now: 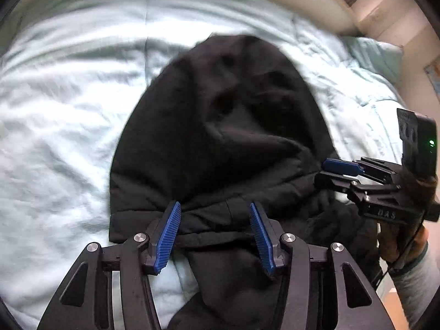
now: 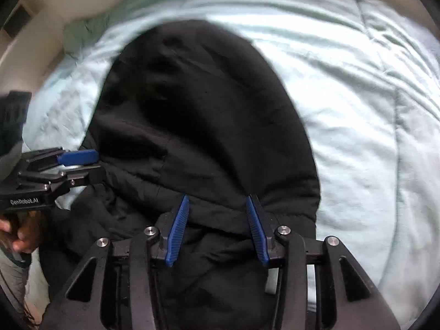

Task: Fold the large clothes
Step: 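Lift the hood with both grippers and fold it toward the hem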

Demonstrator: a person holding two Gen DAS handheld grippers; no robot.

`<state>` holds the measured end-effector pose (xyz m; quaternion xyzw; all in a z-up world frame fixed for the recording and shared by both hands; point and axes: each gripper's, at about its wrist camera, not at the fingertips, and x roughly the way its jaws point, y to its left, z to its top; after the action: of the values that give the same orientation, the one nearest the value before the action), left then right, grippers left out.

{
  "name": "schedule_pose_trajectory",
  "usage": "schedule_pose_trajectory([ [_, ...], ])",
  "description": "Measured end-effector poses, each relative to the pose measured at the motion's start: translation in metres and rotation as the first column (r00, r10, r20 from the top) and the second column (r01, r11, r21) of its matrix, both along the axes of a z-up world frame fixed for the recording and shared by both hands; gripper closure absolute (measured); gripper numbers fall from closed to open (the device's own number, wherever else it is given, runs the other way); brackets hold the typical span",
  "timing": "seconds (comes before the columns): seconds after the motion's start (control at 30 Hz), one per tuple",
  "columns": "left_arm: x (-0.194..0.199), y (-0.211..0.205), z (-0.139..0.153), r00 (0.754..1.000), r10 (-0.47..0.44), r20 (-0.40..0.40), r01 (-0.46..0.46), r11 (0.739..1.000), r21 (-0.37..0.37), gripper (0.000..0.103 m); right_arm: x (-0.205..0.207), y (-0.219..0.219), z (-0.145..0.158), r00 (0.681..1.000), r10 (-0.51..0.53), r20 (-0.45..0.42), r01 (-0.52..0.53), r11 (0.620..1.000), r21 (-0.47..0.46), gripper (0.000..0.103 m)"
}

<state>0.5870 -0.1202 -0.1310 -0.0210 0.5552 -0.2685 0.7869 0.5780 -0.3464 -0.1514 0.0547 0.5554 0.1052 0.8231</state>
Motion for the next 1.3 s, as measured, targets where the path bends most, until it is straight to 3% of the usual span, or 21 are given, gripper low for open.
schedule_pose_trajectory([
  [0.07, -0.005, 0.009, 0.015, 0.999, 0.020, 0.039, -0.017, 0.998, -0.055, 0.049, -0.009, -0.006, 0.014, 0.999, -0.013, 0.044, 0.013, 1.000, -0.005, 0.057],
  [0.17, -0.001, 0.029, 0.018, 0.996, 0.081, 0.025, -0.076, 0.985, -0.157, 0.049, -0.019, -0.018, 0.021, 0.995, -0.052, 0.084, 0.051, 0.999, 0.019, 0.057],
  [0.2, 0.004, 0.032, 0.011, 0.995, 0.097, 0.005, -0.096, 0.985, -0.143, 0.049, -0.020, -0.023, 0.017, 0.995, -0.066, 0.075, 0.065, 0.998, 0.023, 0.057],
  [0.27, 0.009, 0.029, -0.017, 0.991, 0.119, -0.062, -0.121, 0.992, -0.036, 0.050, -0.015, -0.027, -0.004, 0.996, -0.085, 0.008, 0.085, 0.996, -0.013, 0.058],
  [0.33, 0.013, 0.024, -0.035, 0.989, 0.109, -0.101, -0.111, 0.994, -0.011, 0.051, -0.013, -0.027, -0.019, 0.997, -0.069, -0.027, 0.069, 0.997, -0.019, 0.058],
  [0.43, 0.009, 0.019, -0.022, 0.995, 0.084, -0.057, -0.083, 0.996, 0.013, 0.050, -0.012, -0.025, -0.019, 0.998, -0.051, -0.031, 0.049, 0.998, -0.049, 0.058],
  [0.6, 0.008, 0.030, 0.018, 0.997, 0.069, 0.019, -0.068, 0.997, -0.030, 0.050, -0.011, -0.028, 0.007, 1.000, -0.022, -0.013, 0.022, 1.000, -0.023, 0.057],
  [0.67, 0.013, 0.042, 0.033, 0.995, 0.090, 0.042, -0.088, 0.994, -0.061, 0.048, -0.010, -0.038, 0.019, 0.999, -0.035, 0.001, 0.035, 0.999, -0.014, 0.054],
  [0.73, 0.022, 0.060, 0.037, 0.993, 0.113, 0.035, -0.109, 0.990, -0.088, 0.042, -0.005, -0.047, 0.029, 0.998, -0.066, 0.023, 0.066, 0.998, 0.015, 0.040],
  [0.83, 0.043, 0.072, 0.030, 0.988, 0.151, -0.032, -0.154, 0.983, -0.099, 0.042, 0.006, -0.060, 0.035, 0.995, -0.092, 0.037, 0.091, 0.995, 0.032, 0.035],
  [0.97, 0.069, 0.081, 0.003, 0.979, 0.114, -0.169, -0.151, 0.963, -0.225, 0.042, 0.021, -0.068, 0.026, 0.995, -0.095, 0.025, 0.093, 0.994, 0.051, 0.035],
  [1.07, 0.087, 0.073, -0.014, 0.970, 0.085, -0.227, -0.147, 0.952, -0.268, 0.042, 0.042, -0.072, 0.015, 0.997, -0.076, -0.023, 0.078, 0.989, 0.122, 0.035],
  [1.3, 0.101, 0.049, -0.033, 0.969, 0.031, -0.245, -0.102, 0.955, -0.279, 0.042, 0.072, -0.055, -0.012, 0.999, 0.003, -0.050, 0.004, 0.989, 0.145, 0.031],
])
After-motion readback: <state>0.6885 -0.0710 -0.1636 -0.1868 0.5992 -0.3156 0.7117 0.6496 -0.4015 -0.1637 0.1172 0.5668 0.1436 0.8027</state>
